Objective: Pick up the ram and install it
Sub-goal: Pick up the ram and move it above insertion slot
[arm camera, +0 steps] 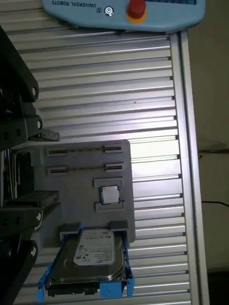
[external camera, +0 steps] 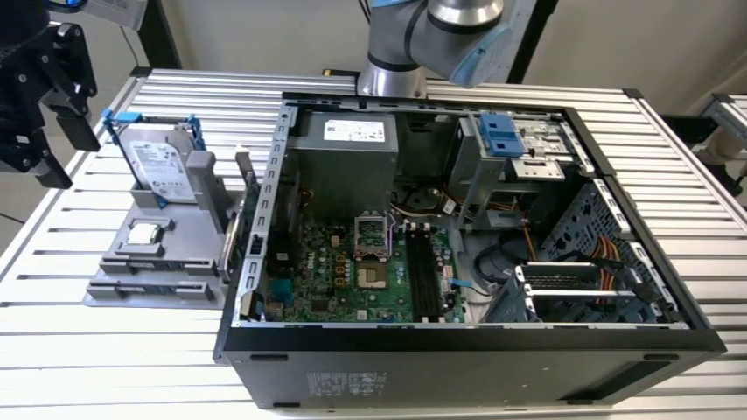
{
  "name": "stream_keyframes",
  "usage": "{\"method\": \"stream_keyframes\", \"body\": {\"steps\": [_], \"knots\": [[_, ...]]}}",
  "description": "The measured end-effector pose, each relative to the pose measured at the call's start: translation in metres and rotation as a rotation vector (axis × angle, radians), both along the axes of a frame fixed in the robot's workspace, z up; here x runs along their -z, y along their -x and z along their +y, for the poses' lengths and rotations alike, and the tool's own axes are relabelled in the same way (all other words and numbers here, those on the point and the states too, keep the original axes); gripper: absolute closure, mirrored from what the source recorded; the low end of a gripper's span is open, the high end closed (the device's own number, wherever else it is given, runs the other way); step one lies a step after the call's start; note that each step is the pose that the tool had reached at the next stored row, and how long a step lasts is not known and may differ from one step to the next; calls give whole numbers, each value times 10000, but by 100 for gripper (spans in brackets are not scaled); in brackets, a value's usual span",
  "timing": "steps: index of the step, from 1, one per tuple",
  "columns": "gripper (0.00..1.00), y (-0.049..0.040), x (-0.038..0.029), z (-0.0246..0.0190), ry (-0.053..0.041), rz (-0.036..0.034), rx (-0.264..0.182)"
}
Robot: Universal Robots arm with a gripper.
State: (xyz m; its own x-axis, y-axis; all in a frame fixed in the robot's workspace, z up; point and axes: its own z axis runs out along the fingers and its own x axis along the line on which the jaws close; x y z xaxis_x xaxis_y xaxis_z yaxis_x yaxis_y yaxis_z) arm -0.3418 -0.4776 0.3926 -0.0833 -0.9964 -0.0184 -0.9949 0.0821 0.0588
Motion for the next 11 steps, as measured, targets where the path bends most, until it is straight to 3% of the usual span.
{"method": "stream_keyframes", "body": {"steps": [11], "knots": [[0,0,-1,0,0,-11,-1105]]}}
